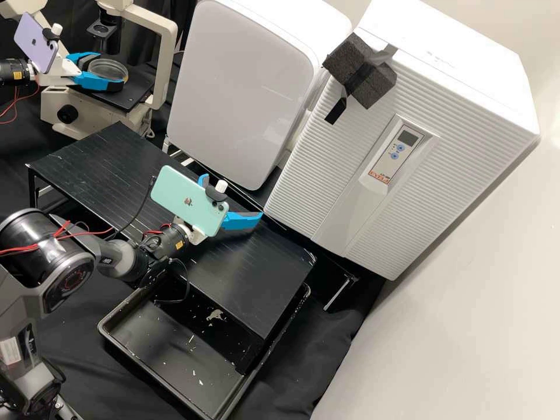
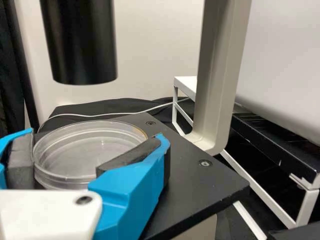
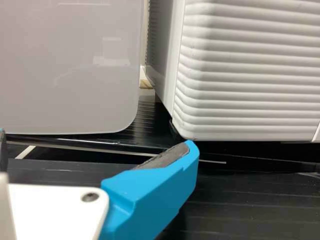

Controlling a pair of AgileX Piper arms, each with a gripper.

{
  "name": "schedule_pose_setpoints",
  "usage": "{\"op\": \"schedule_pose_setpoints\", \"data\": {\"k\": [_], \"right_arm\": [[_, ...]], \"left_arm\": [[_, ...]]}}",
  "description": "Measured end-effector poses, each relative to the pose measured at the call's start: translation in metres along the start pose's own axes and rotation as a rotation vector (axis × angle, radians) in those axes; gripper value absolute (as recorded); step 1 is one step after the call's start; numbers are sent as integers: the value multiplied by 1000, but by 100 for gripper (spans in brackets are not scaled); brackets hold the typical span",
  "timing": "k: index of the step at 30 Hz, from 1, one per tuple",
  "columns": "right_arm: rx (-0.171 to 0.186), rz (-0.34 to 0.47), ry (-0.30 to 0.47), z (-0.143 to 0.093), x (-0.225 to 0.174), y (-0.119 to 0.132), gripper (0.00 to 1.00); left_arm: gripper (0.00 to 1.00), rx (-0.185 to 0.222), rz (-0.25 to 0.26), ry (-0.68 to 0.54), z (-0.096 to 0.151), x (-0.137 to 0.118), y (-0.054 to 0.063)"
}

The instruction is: Place the petri dish on the microscope

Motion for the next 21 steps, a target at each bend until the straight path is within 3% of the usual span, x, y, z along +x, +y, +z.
{"op": "schedule_pose_setpoints", "data": {"k": [7, 8, 21], "right_arm": [[0, 0, 0, 0, 0, 0, 100], [0, 0, 0, 0, 0, 0, 100], [0, 0, 0, 0, 0, 0, 100]], "left_arm": [[0, -11, 7, 7, -2, 5, 0], [100, -11, 7, 7, -2, 5, 0], [100, -14, 3, 19, -7, 5, -2]]}}
